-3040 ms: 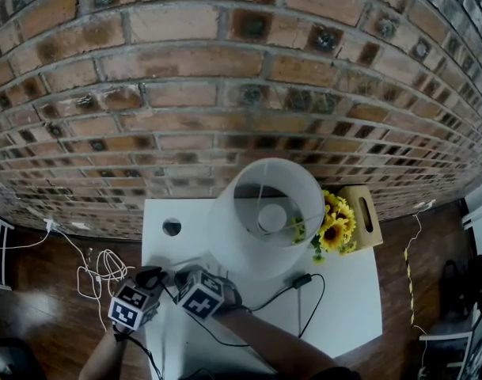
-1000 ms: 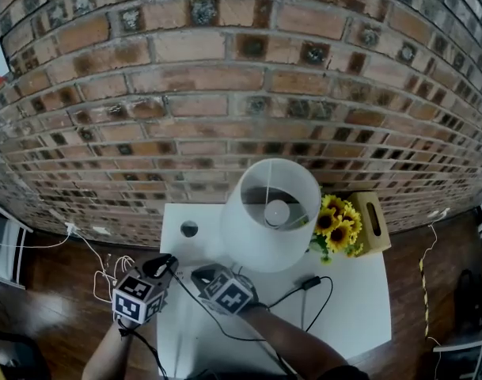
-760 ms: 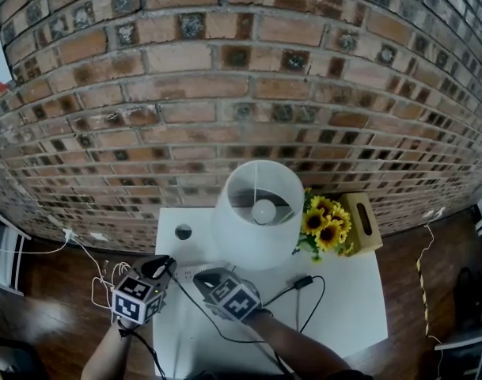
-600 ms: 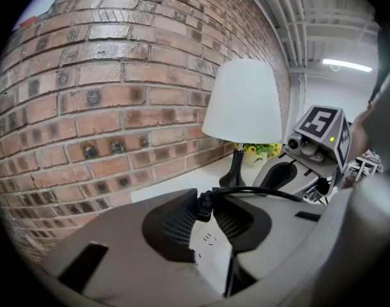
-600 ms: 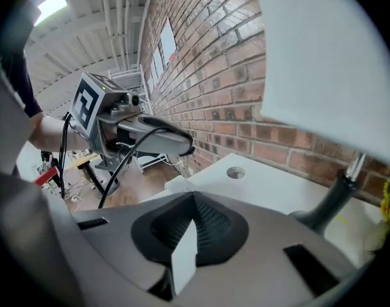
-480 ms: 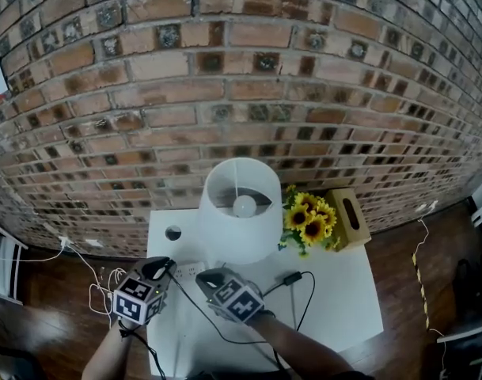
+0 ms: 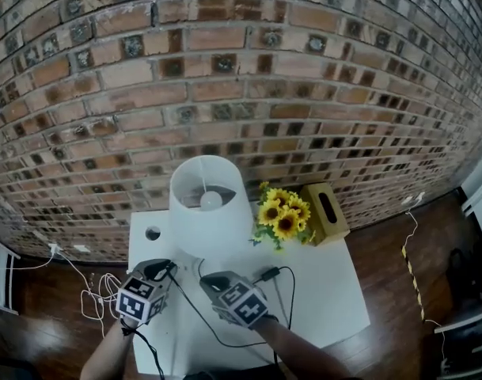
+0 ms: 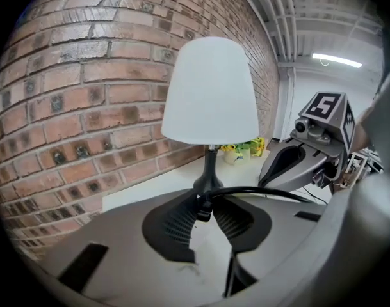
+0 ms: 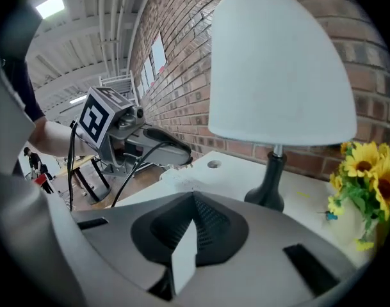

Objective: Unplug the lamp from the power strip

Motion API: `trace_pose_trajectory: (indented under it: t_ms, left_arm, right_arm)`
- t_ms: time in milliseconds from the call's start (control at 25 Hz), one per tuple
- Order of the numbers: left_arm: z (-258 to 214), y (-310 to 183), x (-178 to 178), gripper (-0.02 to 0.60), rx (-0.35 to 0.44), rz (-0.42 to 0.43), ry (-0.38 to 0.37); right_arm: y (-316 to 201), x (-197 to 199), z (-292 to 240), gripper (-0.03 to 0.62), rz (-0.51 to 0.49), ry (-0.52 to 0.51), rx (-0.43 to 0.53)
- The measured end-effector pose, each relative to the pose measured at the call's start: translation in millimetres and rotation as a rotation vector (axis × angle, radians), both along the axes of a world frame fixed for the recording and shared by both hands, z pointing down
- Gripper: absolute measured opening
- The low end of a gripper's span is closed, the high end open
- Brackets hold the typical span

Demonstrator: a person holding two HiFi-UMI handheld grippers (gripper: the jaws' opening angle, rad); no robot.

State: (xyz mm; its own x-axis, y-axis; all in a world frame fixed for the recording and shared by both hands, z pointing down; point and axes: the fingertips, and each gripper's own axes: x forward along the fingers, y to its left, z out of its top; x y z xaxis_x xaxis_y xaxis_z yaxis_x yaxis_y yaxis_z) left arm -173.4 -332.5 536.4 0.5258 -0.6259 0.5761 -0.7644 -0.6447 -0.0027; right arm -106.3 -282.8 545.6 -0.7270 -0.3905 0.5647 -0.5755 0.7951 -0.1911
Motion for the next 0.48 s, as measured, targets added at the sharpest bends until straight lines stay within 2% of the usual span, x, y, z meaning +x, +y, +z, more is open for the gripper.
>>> trace_pose_trajectory:
  t_ms: [480]
  left_arm:
    - [43,1,58,0.095,-0.108,0.036,-0.108]
  right_arm:
    - [14,71,5,0.0,0.073,0.01,-0.015]
